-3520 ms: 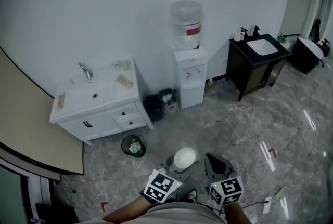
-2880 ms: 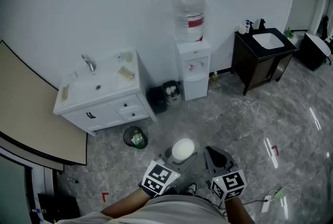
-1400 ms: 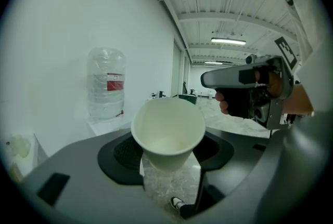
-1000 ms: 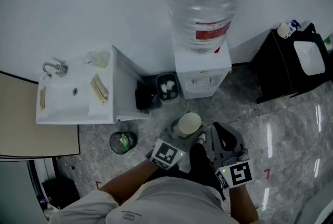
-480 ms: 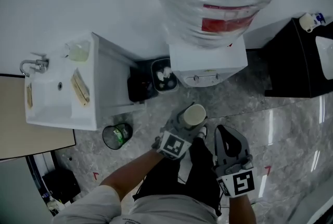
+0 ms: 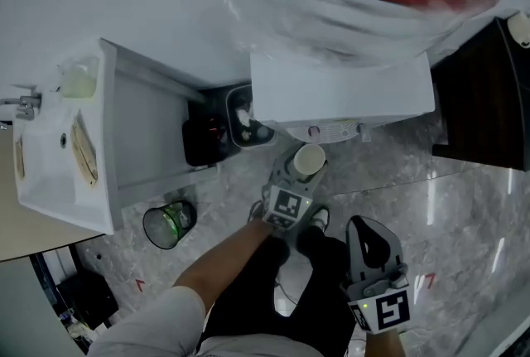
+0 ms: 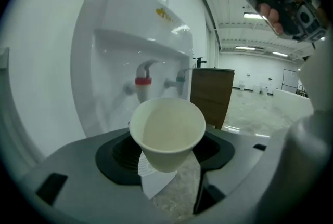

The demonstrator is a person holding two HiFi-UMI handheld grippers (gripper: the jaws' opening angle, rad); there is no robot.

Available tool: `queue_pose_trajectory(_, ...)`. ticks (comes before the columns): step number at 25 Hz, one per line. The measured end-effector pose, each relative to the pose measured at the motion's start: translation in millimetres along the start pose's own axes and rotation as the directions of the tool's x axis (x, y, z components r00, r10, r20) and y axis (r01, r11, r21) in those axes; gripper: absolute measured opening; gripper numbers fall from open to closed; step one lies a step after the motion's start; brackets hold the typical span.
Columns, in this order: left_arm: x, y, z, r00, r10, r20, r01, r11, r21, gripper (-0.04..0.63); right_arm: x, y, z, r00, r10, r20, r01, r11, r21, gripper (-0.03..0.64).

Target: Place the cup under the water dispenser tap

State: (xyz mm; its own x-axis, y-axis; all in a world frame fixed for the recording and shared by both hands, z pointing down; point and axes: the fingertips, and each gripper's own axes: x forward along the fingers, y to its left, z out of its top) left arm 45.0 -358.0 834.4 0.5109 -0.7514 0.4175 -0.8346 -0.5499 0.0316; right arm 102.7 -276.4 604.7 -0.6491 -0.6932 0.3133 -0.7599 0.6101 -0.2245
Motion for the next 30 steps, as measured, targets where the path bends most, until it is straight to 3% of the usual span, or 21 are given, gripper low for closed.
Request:
queue_pose_trajectory(9, 64.8, 28.8, -64.5, 0.994, 0.111, -0.013, -0.112, 0.993, -0.034, 0.270, 9.4, -23.1, -37.7, 1.000, -0.014, -0.013, 0.014, 1.000, 0.021, 0.017)
queue_pose_trajectory(19, 89.9, 54.0, -94.0, 0.959, 0.278, -0.052, -0.282, 0.955, -0.091, 0.275, 4.9, -26.7, -57.5, 0.998, 0.003, -0.055, -0.001, 1.000, 0.030, 0.017)
queue_pose_trajectory(30, 84.5, 44.2, -85.0, 0.969, 0.235, -0.082, -0.244, 0.960, -0.137, 0.360, -0.9, -16.9, -48.0, 0.996, 0.019, -0.086, -0.013, 0.997, 0.072, 0.017)
